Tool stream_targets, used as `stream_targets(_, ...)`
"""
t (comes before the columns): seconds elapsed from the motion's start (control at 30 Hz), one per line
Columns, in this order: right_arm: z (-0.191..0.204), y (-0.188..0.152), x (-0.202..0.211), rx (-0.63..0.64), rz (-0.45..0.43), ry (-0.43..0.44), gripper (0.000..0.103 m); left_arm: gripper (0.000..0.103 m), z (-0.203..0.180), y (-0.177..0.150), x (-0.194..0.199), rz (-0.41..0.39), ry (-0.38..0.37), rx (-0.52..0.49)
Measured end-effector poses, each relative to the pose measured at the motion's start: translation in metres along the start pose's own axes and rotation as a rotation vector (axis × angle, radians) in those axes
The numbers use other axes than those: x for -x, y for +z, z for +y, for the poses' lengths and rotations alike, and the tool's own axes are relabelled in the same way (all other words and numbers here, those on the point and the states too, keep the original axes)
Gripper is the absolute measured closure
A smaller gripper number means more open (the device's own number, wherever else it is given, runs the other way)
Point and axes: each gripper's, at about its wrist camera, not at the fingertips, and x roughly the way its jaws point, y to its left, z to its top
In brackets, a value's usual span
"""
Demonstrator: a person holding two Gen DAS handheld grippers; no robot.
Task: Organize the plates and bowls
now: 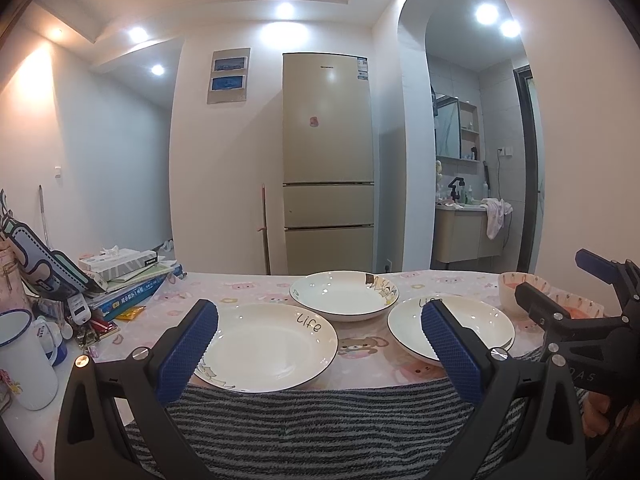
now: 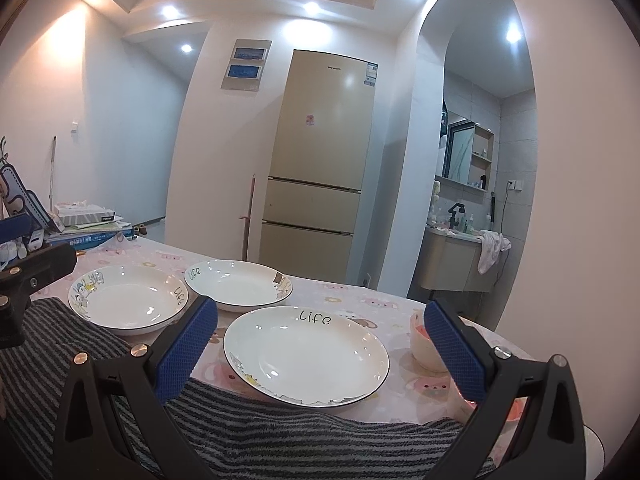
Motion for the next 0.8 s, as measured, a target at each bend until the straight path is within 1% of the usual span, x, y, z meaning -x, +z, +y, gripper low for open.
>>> stream_targets(0.33,-0.0050,-0.0004,-0.0025,-0.023,0.016,-0.008,0.000,0.000,0.0006,0.0000,-0.0001,-0.001,0.000,-0.004)
stream_targets(0.8,-0.0068,0.0002,-0.0031,-0.027,0.011,-0.013,0.000,0.000,-0.0017,0.0012,0.0003,-0.005,0.001,-0.003)
